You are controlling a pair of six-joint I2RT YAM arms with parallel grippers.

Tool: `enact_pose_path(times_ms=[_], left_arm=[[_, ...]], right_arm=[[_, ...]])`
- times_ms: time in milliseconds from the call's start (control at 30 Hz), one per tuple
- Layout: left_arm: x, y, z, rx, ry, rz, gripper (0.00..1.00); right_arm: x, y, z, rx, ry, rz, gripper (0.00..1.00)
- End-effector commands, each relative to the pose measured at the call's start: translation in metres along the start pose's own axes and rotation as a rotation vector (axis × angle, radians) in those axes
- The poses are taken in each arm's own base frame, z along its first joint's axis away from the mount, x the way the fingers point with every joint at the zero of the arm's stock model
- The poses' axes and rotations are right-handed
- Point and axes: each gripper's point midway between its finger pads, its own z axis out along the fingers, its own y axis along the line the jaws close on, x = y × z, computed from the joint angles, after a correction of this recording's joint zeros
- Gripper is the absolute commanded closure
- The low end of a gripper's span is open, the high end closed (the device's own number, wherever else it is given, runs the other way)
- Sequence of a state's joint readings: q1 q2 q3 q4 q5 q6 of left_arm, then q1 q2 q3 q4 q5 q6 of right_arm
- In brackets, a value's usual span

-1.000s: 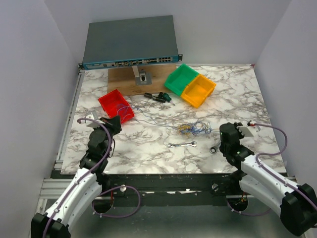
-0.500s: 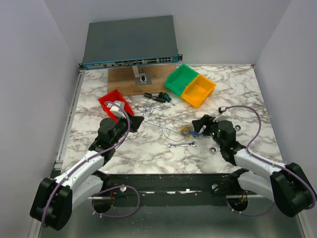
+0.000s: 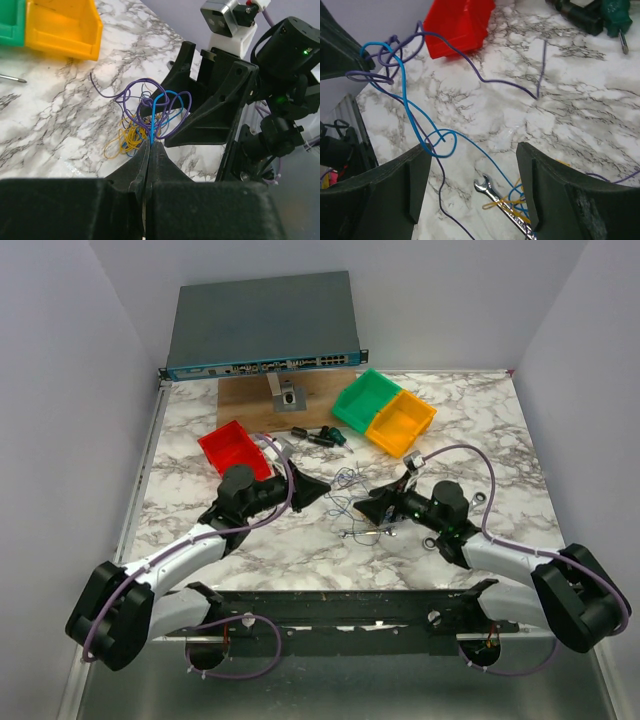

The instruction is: Untangle the cables

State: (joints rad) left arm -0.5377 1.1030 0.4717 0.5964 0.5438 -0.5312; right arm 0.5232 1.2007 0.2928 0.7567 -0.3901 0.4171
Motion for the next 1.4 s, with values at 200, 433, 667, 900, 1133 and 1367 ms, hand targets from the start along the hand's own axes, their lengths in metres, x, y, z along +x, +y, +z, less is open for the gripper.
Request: enact_pose_path(times_ms=[200,433,667,900,1133,1367], left_arm=[[0.009,-0.020,0.017,0.094,0.091,0.044,1.00],[0.014,-0.012,0.023,0.043,0.122,0.041,0.79],[0.001,-0.006,0.009,-0.033,0.022,0.066,0.32],[-0.004,0.026,0.001,-0.169,-0.002,-0.020,0.30],[0.013,0.033,0.021,-0.082,0.146,-0.144,0.29],[0.037,0.012,0.043,0.093,0.313,-0.308,0.02]], right_arm=[[-0.018,0.033,-0.006,-0.150,-0.067,-0.089,0.42],[-0.021,0.026,-0.006,-0.105,-0.072,-0.079,0.99],[-0.012,0.043,-0.006,-0.215,-0.025,-0.096,0.99],[-0.004,0.052,-0.004,-0.282,0.014,-0.096,0.99],[0.003,0.063,-0.004,-0.353,0.051,-0.105,0.99],[0.008,0.064,0.000,-0.342,0.066,-0.118,0.99]])
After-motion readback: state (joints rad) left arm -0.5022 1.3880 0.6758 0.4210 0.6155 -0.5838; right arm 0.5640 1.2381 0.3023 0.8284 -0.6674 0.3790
